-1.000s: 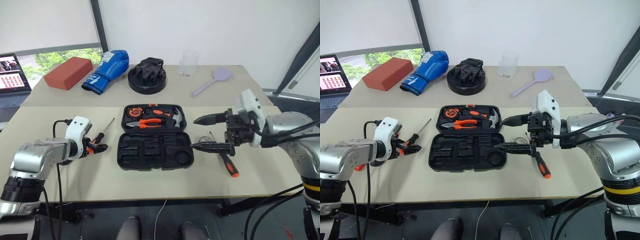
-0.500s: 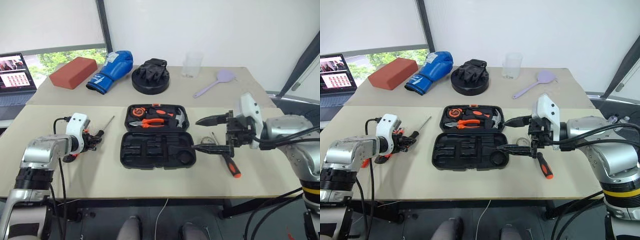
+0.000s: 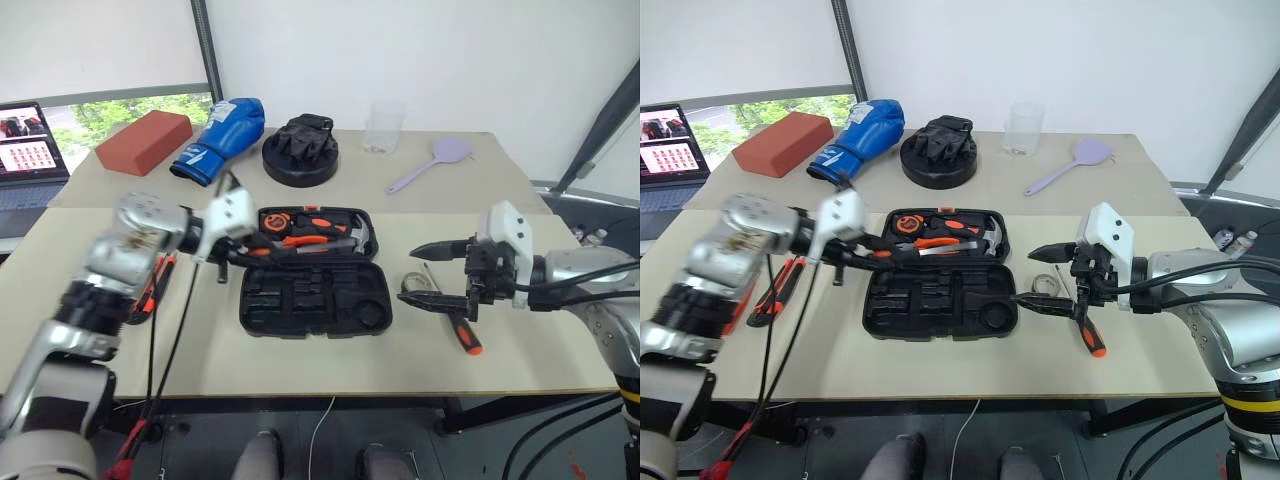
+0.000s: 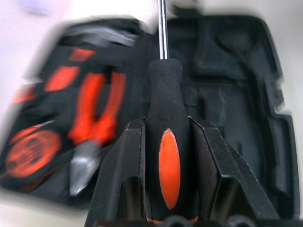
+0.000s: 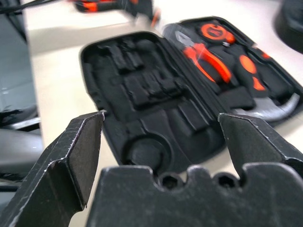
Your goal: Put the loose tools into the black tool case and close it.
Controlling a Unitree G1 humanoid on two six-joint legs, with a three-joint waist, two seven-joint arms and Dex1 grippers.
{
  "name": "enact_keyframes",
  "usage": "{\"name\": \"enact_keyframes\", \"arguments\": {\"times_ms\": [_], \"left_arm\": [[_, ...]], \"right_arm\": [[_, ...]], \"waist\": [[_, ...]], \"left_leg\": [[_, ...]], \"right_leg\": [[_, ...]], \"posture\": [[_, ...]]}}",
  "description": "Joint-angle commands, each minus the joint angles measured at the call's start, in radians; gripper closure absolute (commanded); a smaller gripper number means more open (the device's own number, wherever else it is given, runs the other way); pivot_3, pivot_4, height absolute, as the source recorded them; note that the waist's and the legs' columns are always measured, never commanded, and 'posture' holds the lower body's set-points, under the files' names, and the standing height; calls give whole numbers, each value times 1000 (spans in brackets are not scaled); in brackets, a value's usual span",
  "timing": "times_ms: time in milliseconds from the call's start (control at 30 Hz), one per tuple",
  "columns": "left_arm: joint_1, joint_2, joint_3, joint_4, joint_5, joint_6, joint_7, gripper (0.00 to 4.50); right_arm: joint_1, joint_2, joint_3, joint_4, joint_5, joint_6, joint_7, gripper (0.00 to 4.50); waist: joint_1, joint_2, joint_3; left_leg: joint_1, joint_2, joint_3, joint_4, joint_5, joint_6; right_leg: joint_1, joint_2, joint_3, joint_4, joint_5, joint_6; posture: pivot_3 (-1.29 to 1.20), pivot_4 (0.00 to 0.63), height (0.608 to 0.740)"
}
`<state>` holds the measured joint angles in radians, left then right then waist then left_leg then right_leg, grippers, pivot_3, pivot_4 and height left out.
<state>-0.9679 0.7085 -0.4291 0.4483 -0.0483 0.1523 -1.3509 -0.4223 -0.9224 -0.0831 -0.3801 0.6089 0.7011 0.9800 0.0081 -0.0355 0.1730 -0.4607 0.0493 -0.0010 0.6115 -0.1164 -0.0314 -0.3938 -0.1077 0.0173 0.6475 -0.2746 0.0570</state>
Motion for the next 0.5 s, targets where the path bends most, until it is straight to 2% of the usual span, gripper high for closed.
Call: {"name": "enact_keyframes", "arguments": {"times_ms": [33, 267, 433, 500], "left_arm": [[-79, -31, -17, 156, 91, -161, -4, 3619], [-125, -126, -6, 328, 151, -262, 2, 3619], [-144, -154, 22, 360, 143, -219, -6, 3619], [-147, -156, 32, 358, 141, -204, -11, 2597]], "right_arm": [[11, 3, -43, -45, -3, -1, -41, 0], [24, -3, -63, -69, 13, 17, -82, 0], [23, -6, -71, -80, 20, 28, -95, 0], [26, -5, -74, -85, 20, 30, -96, 0]], "waist": [[-3, 0, 0], [0, 0, 0], [0, 0, 0], [0, 0, 0]], "left_leg": [[-1, 0, 0, 0, 0, 0], [-1, 0, 0, -1, 0, 1], [-1, 0, 0, 0, 0, 1], [-1, 0, 0, 1, 0, 1]], "right_leg": [[-1, 0, 0, 0, 0, 0], [-1, 0, 0, 0, 0, 1], [0, 0, 0, 0, 0, 1], [0, 0, 0, 0, 0, 1]], "posture": [[0, 150, 735], [0, 150, 735], [0, 150, 735], [0, 150, 735]]}}
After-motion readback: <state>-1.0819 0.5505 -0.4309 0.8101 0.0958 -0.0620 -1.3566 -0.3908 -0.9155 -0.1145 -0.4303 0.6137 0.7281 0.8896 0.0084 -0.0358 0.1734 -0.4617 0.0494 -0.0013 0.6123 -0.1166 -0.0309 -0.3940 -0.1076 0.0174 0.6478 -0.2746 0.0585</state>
